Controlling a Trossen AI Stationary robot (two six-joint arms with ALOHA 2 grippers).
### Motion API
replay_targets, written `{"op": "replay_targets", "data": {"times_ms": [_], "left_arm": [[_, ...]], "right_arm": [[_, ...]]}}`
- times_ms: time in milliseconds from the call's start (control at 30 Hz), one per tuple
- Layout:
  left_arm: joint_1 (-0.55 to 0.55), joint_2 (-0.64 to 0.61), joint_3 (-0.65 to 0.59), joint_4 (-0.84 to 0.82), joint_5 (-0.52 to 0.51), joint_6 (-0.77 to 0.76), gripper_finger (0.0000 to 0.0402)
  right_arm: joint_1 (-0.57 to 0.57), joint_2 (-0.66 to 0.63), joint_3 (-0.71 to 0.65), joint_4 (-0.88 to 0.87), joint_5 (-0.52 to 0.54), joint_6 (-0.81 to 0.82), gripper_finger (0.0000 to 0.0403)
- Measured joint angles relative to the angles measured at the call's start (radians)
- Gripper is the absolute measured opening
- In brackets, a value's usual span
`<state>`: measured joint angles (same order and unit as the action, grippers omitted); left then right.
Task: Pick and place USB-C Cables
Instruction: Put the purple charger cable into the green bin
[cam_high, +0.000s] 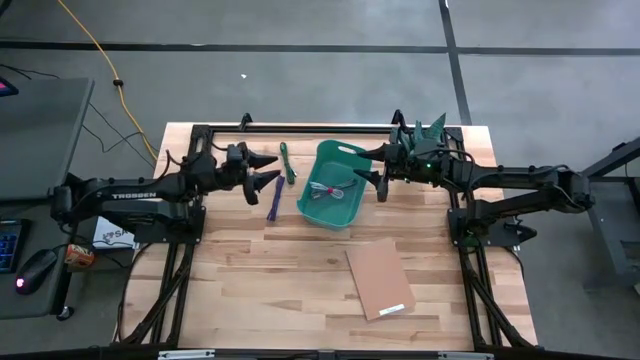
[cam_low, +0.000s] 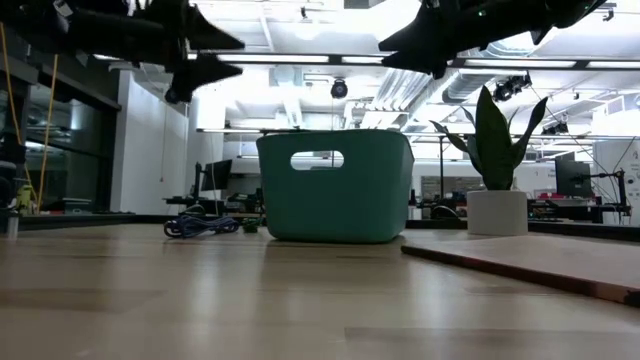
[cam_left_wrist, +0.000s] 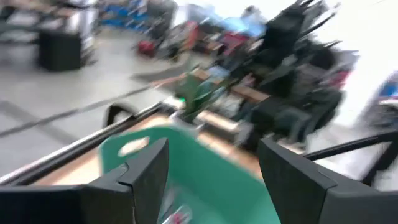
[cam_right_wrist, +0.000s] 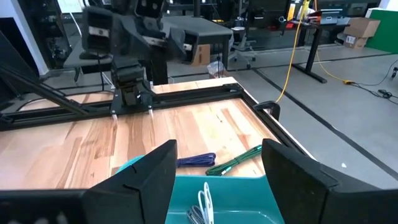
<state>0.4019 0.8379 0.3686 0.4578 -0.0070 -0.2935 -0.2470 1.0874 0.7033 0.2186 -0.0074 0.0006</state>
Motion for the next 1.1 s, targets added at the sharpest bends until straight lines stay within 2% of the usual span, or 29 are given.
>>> {"op": "replay_targets", "data": {"times_ms": [167, 333, 400, 600, 833, 967, 1100], "left_arm": [[-0.095, 0.000, 0.134, -0.345, -0.256, -0.051, 0.0221], [-0.217, 0.066, 0.260, -0.698, -0.523, -0.204, 0.0220], [-0.252, 0.105, 0.291, -0.793, -0.586, -0.280, 0.0220], [-0.295, 0.273, 0.342, -0.903, -0.576, -0.430, 0.0220], [-0.265, 0.481, 0.407, -1.033, -0.501, -0.523, 0.0220], [-0.234, 0.557, 0.425, -1.041, -0.450, -0.542, 0.0220], [-0.229, 0.617, 0.426, -1.031, -0.442, -0.577, 0.0220]], "right_arm": [[0.000, 0.000, 0.000, 0.000, 0.000, 0.000, 0.0227], [0.000, 0.000, 0.000, 0.000, 0.000, 0.000, 0.0227], [0.000, 0.000, 0.000, 0.000, 0.000, 0.003, 0.0227], [0.000, 0.000, 0.000, -0.001, 0.000, 0.027, 0.0227], [0.000, 0.000, 0.000, -0.013, 0.000, 0.027, 0.0227], [0.000, 0.000, 0.000, -0.013, 0.000, 0.027, 0.0227], [0.000, 0.000, 0.000, -0.015, 0.000, 0.026, 0.0227]]}}
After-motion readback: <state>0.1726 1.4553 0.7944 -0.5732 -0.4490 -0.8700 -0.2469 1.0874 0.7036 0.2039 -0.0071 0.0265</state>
